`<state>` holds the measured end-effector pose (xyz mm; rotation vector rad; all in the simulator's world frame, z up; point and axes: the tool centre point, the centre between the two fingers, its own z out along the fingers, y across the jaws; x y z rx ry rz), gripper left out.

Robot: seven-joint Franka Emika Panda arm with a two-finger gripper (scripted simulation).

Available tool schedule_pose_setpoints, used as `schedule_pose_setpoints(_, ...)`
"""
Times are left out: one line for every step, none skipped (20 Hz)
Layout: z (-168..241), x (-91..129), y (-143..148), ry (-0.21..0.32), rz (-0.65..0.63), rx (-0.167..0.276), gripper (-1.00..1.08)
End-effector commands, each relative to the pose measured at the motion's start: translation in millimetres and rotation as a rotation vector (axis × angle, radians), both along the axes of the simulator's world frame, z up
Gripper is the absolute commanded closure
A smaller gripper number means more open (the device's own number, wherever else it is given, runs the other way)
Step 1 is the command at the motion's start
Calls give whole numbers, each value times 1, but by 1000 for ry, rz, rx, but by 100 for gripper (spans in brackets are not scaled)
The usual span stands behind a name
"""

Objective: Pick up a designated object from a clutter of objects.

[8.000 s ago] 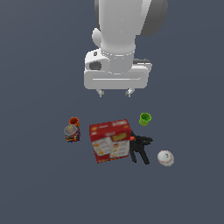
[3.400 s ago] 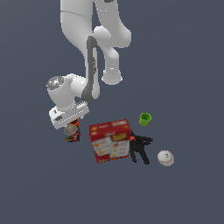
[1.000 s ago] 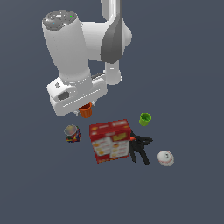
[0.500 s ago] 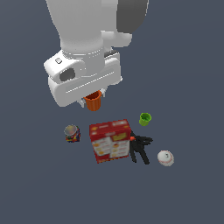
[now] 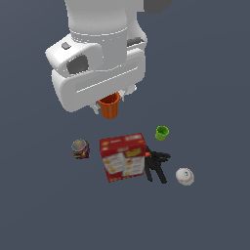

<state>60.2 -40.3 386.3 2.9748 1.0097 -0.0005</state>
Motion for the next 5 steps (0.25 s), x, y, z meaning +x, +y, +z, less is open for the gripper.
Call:
schedule_pose_setpoints(5,2,2,0,-1,0,108)
schedule_pose_setpoints(6,3,3,0,-1,0,108)
schedule_pose_setpoints(7,3,3,0,-1,0,108)
schedule_pose_setpoints(7,4,3,0,-1,0,108)
schedule_pose_setpoints(7,4,3,0,-1,0,108)
